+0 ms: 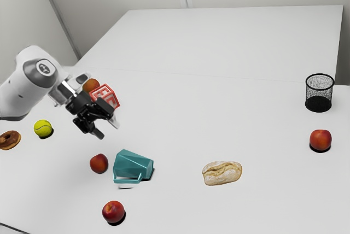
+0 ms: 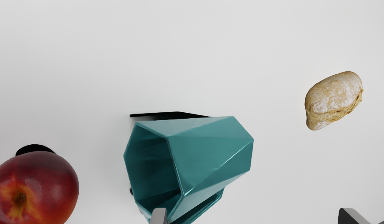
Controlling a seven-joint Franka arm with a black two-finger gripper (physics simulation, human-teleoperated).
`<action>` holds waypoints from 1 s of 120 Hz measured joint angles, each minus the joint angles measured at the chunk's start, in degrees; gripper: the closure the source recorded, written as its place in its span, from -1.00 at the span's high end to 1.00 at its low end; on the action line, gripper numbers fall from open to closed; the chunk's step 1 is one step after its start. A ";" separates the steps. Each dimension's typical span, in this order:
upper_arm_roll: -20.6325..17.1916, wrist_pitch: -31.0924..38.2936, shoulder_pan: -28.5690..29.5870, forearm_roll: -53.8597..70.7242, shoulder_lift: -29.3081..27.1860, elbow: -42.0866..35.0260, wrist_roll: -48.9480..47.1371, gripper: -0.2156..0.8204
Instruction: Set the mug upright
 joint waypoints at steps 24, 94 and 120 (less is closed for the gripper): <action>0.14 3.31 0.27 -5.41 3.98 -2.88 5.78 0.58; 0.22 0.24 0.33 -18.04 7.74 -7.48 20.12 0.42; 0.18 -1.38 0.49 -18.84 7.40 -6.90 22.99 -0.54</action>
